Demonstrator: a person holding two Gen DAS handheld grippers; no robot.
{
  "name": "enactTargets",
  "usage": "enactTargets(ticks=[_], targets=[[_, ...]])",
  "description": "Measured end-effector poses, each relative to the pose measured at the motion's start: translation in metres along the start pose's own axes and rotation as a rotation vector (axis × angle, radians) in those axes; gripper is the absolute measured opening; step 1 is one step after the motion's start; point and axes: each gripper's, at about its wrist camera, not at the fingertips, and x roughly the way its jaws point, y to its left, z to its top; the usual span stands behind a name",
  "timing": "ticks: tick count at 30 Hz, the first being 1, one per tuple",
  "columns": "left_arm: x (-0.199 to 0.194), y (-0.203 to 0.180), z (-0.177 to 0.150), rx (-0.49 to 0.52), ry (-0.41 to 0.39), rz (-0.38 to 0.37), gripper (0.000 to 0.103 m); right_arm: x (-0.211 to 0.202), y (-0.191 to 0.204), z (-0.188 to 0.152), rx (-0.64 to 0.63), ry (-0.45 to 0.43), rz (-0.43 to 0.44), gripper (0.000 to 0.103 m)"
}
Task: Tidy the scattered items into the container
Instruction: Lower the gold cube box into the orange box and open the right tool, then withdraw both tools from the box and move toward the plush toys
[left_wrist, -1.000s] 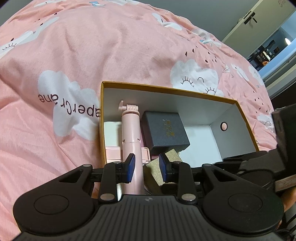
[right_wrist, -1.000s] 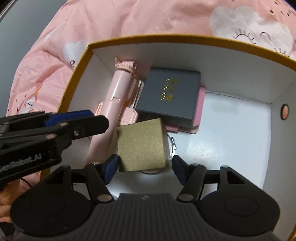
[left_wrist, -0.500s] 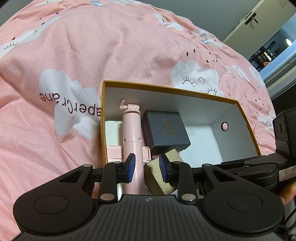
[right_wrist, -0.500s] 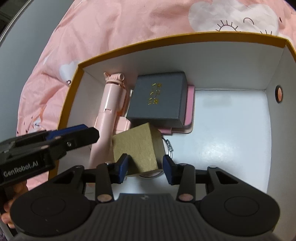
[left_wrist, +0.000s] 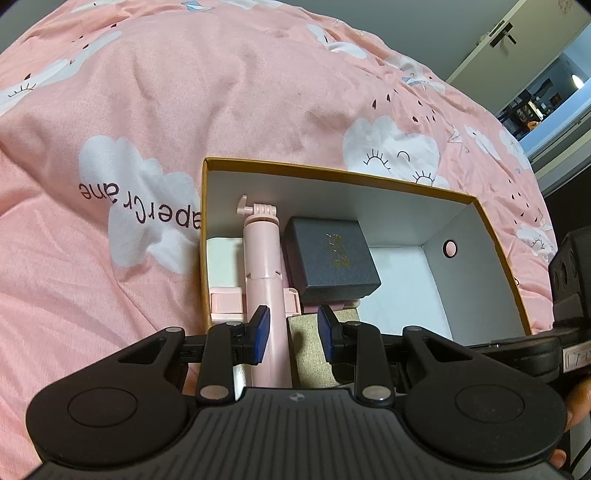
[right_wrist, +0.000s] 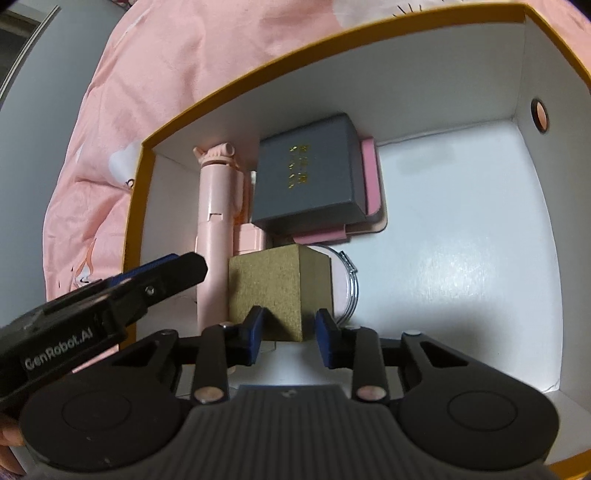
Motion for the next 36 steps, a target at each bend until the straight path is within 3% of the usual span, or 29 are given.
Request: enactTargets(ticks=[10, 20, 29, 36], targets=[[-0.014, -0.014, -0.008, 0.02, 0.001, 0.022, 0.032, -0.016, 0.007, -0.009, -0.073, -0.034, -0.026, 0.031], [-0.06, -0.039, -0.033, 0.079, -0.047, 0.063, 0.032, -0.063, 0.026, -0.039, -0.191, -0.159, -0.051, 0.03], [-0.116, -0.054, -0.082, 0.136, -0.132, 0.102, 0.032, -0.114, 0.054, -0.104, -0.403, -0.357, -0.056, 0.027], [-0.15, -0.053, -0.127, 0.138, -0.207, 0.15, 0.032, -0.127, 0.053, -0.164, -0.465, -0.489, -0.014, 0.023]])
